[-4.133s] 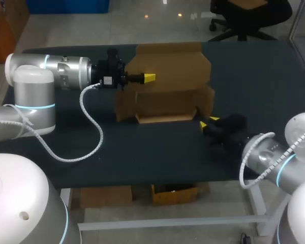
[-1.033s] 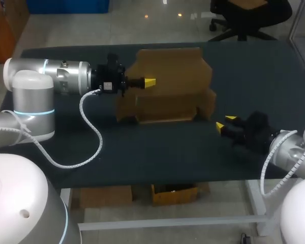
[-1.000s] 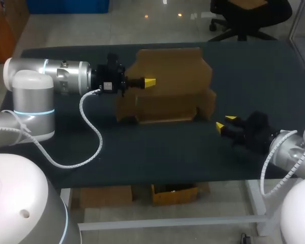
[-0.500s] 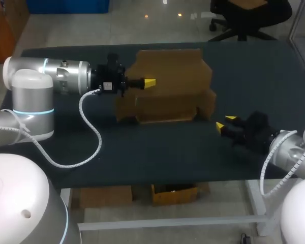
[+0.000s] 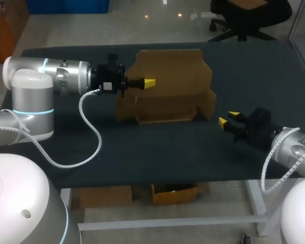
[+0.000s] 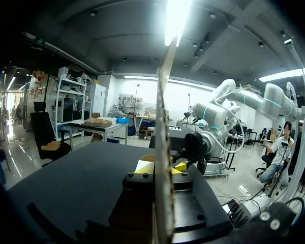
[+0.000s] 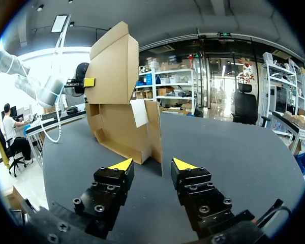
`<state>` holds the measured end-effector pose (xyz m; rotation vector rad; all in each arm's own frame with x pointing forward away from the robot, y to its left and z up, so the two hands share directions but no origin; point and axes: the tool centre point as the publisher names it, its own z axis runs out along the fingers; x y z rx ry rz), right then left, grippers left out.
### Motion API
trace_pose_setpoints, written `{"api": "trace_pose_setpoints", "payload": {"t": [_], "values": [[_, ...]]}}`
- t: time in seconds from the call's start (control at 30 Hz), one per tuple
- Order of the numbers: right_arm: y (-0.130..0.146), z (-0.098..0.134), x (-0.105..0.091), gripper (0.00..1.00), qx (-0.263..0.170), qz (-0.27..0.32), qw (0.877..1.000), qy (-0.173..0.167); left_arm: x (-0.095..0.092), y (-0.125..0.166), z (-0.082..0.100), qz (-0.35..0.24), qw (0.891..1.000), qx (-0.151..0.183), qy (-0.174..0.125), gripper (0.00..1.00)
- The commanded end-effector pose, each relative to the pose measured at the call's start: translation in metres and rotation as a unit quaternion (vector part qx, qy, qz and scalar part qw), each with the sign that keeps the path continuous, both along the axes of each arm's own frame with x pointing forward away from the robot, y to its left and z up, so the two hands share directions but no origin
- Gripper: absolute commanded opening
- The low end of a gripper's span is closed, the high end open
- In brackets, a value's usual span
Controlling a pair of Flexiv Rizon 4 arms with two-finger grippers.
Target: Assemble the packaging by folding the flat box into shape, placing the metal phone stand inside, and closing the box properly
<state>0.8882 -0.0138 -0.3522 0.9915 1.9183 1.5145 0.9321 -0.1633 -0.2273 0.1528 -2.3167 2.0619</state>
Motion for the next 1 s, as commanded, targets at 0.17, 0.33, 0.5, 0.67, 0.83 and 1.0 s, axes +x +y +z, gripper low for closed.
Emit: {"api": "trace_pose_setpoints", "payload": {"t": [0.17, 0.33, 0.5, 0.67, 0.83, 1.0], "values": [[0.0035, -0.0048, 0.0161, 0.45, 0.006, 0.015, 1.0, -0.002, -0.0002, 0.0004, -0.003, -0.001, 1.0, 0.001, 0.001, 0.0], [0.0041, -0.0051, 0.0188, 0.45, 0.007, 0.019, 1.0, -0.002, -0.0002, 0.0004, -0.003, -0.001, 1.0, 0.001, 0.001, 0.0], [0.0044, -0.006, 0.0177, 0.45, 0.009, 0.02, 1.0, -0.003, -0.0002, 0.0004, -0.003, -0.001, 1.0, 0.001, 0.001, 0.0], [0.0029, -0.0092, 0.0157, 0.45, 0.012, 0.019, 1.0, -0.001, 0.0024, -0.0004, -0.002, -0.002, 1.0, 0.002, 0.001, 0.0], [0.003, -0.01, 0.0159, 0.45, 0.012, 0.019, 1.0, 0.001, 0.0069, 0.0001, -0.0013, -0.002, 1.0, 0.005, 0.003, 0.0], [0.0041, -0.0106, 0.0165, 0.45, 0.012, 0.02, 1.0, 0.002, 0.0095, 0.0014, -0.0021, 0.001, 1.0, 0.008, 0.005, 0.0]]}}
